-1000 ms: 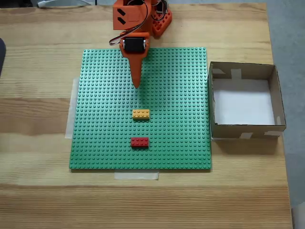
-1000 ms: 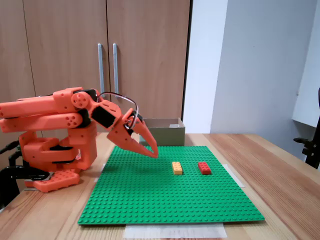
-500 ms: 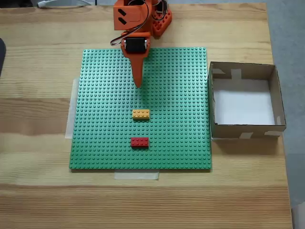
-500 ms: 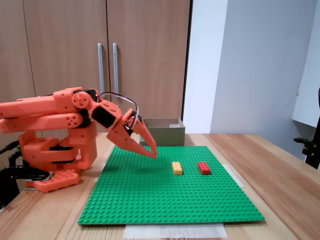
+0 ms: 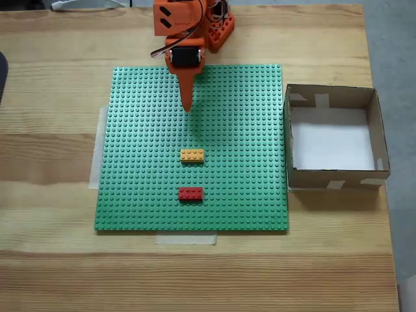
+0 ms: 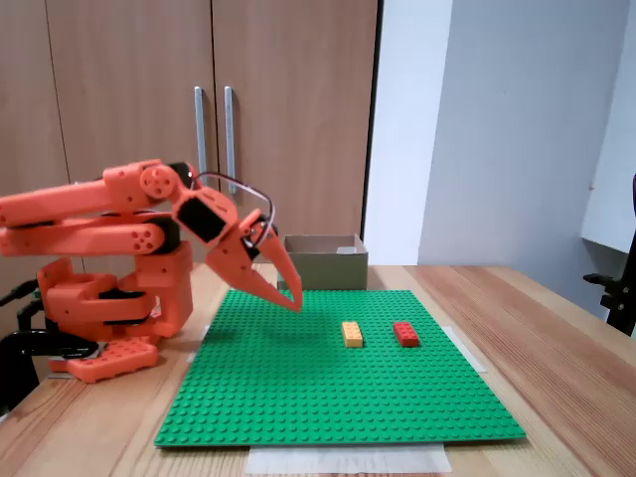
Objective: Pick the yellow lego block and put it in the box.
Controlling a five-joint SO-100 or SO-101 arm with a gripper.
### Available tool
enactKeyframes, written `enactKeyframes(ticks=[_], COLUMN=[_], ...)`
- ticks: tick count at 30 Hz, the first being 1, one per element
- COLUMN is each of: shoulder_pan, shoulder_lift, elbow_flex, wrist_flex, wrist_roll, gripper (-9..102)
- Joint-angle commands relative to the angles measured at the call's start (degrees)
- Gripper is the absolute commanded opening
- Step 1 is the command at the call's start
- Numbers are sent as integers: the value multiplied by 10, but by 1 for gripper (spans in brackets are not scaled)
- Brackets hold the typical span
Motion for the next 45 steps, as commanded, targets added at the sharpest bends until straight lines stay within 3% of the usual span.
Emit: enactKeyframes(ticks=[1, 11, 23, 36, 45], shoulder_pan=[0, -16, -14, -15, -25], shoulder_lift=[-50, -323, -567, -770, -889], elbow_flex=[-74, -305, -548, -700, -770], wrist_flex=[7, 65, 161, 227, 257], wrist_roll=[-4, 73, 54, 47, 76], gripper=[-1, -1, 0, 31, 35])
